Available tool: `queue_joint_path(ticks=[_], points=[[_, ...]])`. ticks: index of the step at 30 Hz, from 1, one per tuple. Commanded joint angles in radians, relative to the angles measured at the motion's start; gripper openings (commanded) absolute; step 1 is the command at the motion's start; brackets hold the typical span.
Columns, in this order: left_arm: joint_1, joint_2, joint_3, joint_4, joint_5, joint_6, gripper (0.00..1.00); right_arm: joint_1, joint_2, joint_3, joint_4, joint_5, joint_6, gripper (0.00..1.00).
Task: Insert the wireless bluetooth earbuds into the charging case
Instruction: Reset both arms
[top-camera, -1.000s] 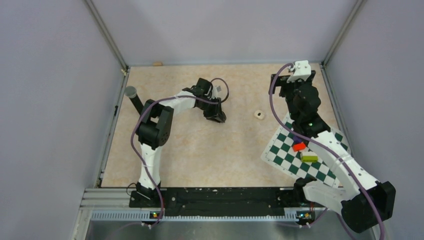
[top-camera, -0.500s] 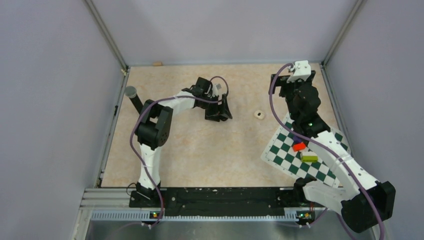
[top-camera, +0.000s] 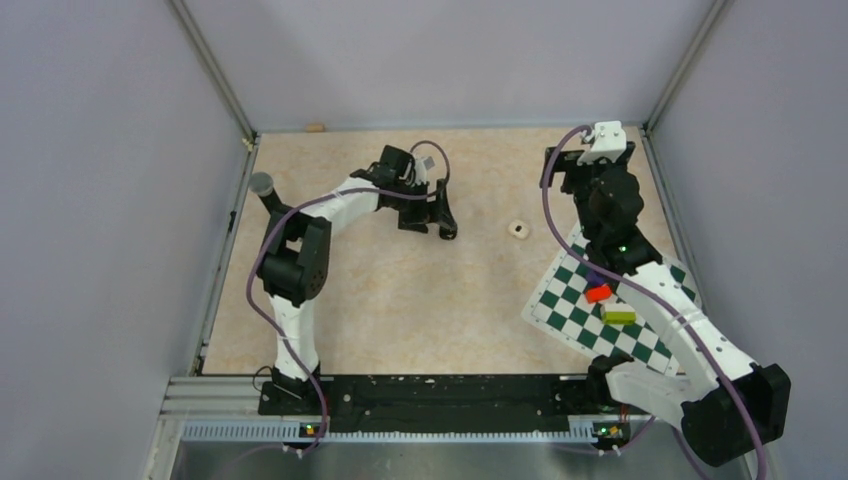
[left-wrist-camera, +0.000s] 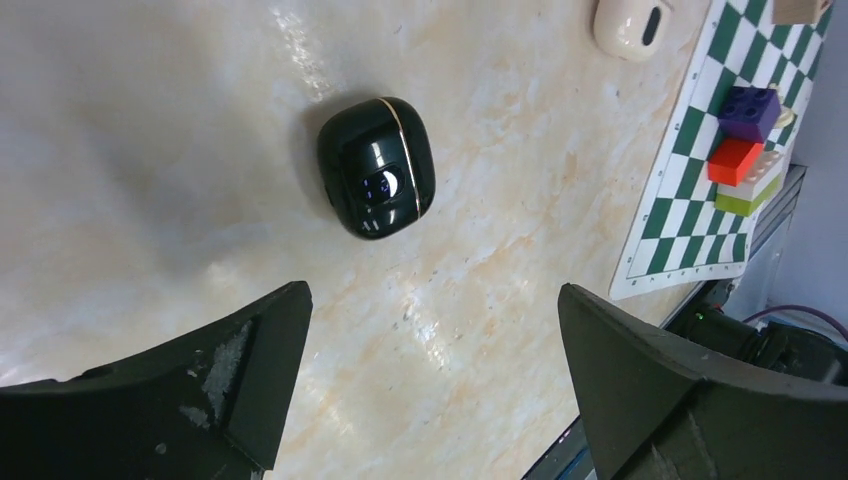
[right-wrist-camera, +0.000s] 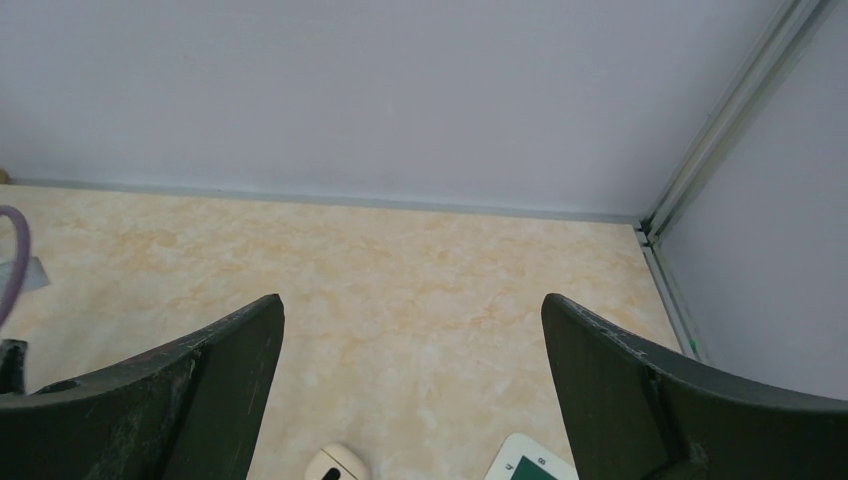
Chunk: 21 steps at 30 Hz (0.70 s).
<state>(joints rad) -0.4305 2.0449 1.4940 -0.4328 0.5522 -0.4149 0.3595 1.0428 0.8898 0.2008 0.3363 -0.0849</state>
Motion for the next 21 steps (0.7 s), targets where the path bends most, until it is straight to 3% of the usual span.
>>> queue_joint_path(ticks=[1,5,10,16,21], points=[[0.105,-0.169,0.023,-0.020,0.032,0.090,0.99,-0.023,-0.028,0.000,0.036,-0.014,0.019,0.99],[0.267,-0.273,0.043,-0.077,0.156,0.190,0.99,-0.045,-0.025,0.008,0.013,-0.055,0.034,0.99],[0.515,-0.465,0.057,-0.270,0.237,0.448,0.99,-0.056,-0.021,0.025,-0.023,-0.131,0.040,0.99],[0.774,-0.842,-0.297,-0.112,0.224,0.517,0.99,-0.056,-0.009,0.023,-0.020,-0.150,0.041,0.99],[0.840,-1.073,-0.622,0.156,0.197,0.430,0.99,-0.057,-0.001,0.021,-0.017,-0.241,0.008,0.99]])
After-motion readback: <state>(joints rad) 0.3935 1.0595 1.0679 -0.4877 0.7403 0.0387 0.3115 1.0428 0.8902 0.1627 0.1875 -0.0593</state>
